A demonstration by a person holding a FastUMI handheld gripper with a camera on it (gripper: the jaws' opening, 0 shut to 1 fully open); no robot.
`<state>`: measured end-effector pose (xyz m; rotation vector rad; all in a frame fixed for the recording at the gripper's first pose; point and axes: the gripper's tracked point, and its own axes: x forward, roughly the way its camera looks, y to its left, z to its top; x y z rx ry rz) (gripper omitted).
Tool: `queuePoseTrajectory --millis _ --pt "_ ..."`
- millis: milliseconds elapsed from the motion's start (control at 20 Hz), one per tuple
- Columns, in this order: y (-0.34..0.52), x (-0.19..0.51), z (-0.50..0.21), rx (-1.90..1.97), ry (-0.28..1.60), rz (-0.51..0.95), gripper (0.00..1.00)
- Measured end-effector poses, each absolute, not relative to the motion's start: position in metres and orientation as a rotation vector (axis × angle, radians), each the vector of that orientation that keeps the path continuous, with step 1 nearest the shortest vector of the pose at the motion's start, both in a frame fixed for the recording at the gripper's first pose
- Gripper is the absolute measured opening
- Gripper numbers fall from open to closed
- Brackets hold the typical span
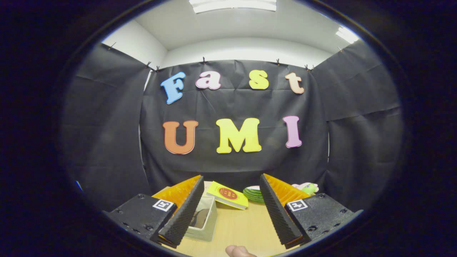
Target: Open the storage box then place both shoes into the box .Put the left shoe in first, then the right shoe, with the right side of both shoes facing outward in a uniform manner.
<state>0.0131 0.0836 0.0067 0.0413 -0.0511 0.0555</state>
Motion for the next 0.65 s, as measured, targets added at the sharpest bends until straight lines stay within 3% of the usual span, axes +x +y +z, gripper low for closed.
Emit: queuePoseTrajectory --millis 650 --pt "0.07 0.008 -0.007 0.04 -0.025 0.063 0.99"
